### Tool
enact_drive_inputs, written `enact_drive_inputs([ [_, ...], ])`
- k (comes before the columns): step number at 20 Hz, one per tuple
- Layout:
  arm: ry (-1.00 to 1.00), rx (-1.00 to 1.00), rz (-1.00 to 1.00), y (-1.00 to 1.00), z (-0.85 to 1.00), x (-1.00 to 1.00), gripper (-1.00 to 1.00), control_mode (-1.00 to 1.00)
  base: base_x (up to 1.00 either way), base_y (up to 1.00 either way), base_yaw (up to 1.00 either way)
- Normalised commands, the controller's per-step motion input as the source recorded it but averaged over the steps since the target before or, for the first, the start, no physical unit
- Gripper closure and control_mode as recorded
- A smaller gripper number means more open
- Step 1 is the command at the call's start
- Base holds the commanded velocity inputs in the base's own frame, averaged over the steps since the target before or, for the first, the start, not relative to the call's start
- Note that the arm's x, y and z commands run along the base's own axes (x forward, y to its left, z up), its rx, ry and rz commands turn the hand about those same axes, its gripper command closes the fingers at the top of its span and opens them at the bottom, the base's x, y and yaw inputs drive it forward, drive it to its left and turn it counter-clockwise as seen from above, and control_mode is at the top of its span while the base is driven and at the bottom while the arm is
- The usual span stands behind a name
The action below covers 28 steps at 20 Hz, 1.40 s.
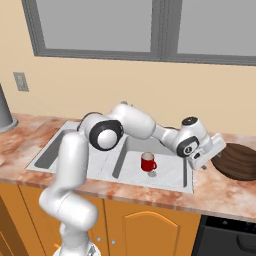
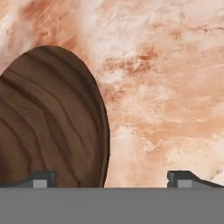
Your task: Pick the mug and place it in the sink. Pick the bowl and place it in the open cabinet and then close the cabinet.
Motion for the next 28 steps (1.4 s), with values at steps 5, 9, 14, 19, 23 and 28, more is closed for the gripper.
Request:
enact_drive_inputs([
  [5, 0.00, 0.04, 0.00, -0.26, -0.23, 0.13, -1.00, -1.00, 0.00, 0.00, 0.00],
  [9, 0.00, 0.01, 0.00, -0.20, -0.24, 0.14, -1.00, -1.00, 0.00, 0.00, 0.00],
  [14, 0.00, 0.00, 0.00, -0.13, -0.22, 0.15, -1.00, -1.00, 0.00, 0.00, 0.00],
  [19, 0.00, 0.01, 0.00, -0.07, -0.22, 0.10, 1.00, -1.00, 0.00, 0.00, 0.00],
  [23, 0.02, 0.02, 0.00, -0.08, -0.09, 0.00, 1.00, -1.00, 0.00, 0.00, 0.00],
  [28, 0.04, 0.01, 0.00, 0.00, 0.00, 0.00, 1.00, -1.00, 0.00, 0.00, 0.00],
])
